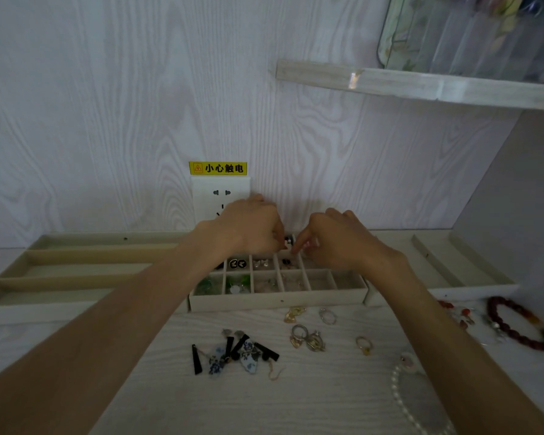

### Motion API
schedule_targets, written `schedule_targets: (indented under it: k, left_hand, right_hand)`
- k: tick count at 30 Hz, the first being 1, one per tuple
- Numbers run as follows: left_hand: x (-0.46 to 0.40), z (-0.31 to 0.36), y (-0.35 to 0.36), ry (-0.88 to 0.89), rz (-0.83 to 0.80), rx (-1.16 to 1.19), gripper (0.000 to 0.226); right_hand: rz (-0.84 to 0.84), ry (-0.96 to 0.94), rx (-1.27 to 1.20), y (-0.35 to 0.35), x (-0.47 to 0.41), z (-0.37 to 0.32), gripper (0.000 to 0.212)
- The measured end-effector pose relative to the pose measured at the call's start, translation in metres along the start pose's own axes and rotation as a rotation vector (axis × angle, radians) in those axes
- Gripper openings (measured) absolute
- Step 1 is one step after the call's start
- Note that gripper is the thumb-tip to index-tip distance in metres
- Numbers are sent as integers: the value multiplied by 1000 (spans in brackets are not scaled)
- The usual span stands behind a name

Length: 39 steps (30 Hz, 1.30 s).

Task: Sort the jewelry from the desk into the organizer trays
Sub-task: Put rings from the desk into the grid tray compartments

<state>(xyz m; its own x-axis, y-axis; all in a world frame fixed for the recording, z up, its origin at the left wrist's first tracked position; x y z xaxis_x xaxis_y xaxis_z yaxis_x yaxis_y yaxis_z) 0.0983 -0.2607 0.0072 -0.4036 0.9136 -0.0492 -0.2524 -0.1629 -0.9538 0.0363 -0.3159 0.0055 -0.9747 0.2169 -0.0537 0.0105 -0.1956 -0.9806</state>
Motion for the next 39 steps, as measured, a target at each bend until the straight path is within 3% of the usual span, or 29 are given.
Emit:
schedule_targets:
  k: [7,18,24,30,33,39]
  left_hand:
    - [-4,0,0,-120,102,-23,25]
    - [-10,8,7,-138,30,-55,20]
    - [-10,4,12,-207,-2,-17,38]
    - [-9,3,12,-268,-7,17,36]
    - [-9,8,10,-264,-25,-11,35]
    - [-12,15,7,-229,-8,-93,35]
  right_hand:
    - [178,33,53,-4,-6,-10,15]
    - [205,107,111,4,-6,-12,17]
    - [155,143,118,5,-6,-16,8]
    - [130,224,122,4,-1,-14,34]
    - [119,237,128,4,0,-15,27]
    - [109,270,112,7,0,-12,34]
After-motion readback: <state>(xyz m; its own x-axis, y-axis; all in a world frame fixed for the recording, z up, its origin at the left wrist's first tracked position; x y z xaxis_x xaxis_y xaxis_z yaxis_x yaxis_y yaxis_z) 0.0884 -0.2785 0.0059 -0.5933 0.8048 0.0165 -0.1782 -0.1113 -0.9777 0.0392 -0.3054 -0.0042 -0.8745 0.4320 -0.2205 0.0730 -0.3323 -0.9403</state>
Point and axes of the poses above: each hand's wrist, its own x-axis away from the middle knuckle, its own y-axis out of the palm, z = x × y, the point moved 9 cm from there along -x, towards the middle knuckle, and after that the axes turned 14 degrees about x, right-handed, at the moved point
